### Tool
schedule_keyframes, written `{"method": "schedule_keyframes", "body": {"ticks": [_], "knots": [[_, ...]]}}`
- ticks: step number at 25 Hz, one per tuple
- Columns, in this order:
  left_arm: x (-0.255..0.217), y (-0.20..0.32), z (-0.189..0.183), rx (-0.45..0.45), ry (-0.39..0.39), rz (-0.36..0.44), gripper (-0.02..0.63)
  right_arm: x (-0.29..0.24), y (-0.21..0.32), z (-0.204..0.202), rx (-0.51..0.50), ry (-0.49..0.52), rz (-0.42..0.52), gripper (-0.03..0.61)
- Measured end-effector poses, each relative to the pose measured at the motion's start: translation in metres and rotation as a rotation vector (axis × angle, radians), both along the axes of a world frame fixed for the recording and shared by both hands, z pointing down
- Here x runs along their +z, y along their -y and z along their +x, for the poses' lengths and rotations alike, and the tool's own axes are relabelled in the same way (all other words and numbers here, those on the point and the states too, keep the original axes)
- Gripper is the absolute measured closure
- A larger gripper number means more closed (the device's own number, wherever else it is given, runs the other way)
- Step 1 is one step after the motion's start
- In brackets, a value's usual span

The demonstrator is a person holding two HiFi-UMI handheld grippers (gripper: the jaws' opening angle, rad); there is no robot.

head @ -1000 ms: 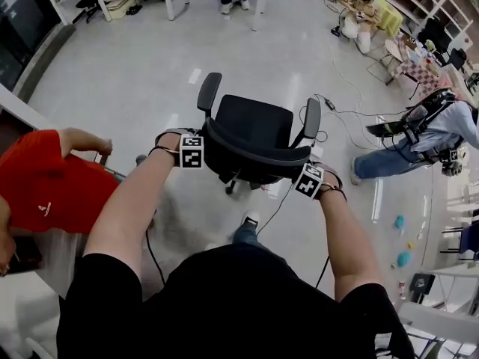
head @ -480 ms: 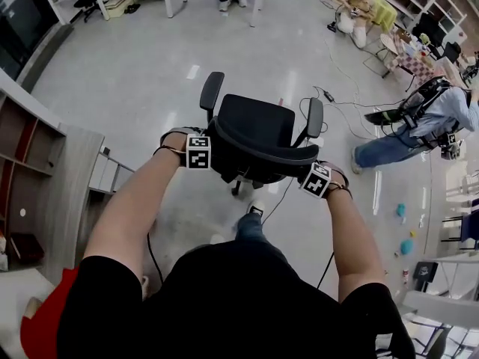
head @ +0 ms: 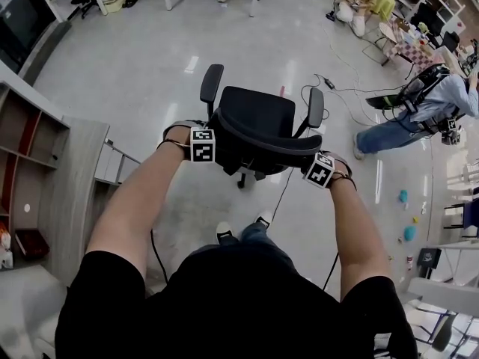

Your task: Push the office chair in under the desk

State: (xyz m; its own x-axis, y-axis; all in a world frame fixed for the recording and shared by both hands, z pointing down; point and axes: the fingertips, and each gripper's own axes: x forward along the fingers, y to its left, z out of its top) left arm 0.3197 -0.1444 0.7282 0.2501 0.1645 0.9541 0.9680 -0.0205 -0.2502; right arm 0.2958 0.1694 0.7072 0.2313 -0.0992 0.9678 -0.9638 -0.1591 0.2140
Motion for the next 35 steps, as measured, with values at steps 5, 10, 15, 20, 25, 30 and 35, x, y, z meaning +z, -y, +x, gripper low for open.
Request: {"method": "schedule_keyframes", "body": {"ticks": [5,10,15,20,25,30,35], "knots": [[-0.002,-0.001,-0.016,-0.003,0.012,0.004,0.436,-0.003,-0.002,-0.014,-0.005,0.011,-0.004,0.391],[-0.003,-0.002,-0.033,-0.007,0.01,0.006,0.437,-0.003,-0.001,-0.031,-0.012,0.01,0.004,0.39],[-0.002,0.001,-0.058,-0.024,0.014,0.009,0.437,-0.003,0.0,-0.049,-0.031,0.011,0.007,0.39],[0.001,-0.006,-0.086,-0.061,0.02,0.009,0.439,-0.001,-0.008,-0.064,-0.071,0.013,0.006,0.39],[-0.002,-0.017,-0.11,-0.106,0.017,0.005,0.439,-0.003,-0.019,-0.075,-0.116,0.014,0.004,0.39],[-0.001,-0.022,-0.137,-0.165,0.018,0.008,0.439,-0.004,-0.024,-0.083,-0.176,0.017,0.001,0.391],[-0.004,-0.037,-0.163,-0.228,0.014,0.001,0.439,-0.007,-0.035,-0.089,-0.244,0.023,-0.002,0.391]]}}
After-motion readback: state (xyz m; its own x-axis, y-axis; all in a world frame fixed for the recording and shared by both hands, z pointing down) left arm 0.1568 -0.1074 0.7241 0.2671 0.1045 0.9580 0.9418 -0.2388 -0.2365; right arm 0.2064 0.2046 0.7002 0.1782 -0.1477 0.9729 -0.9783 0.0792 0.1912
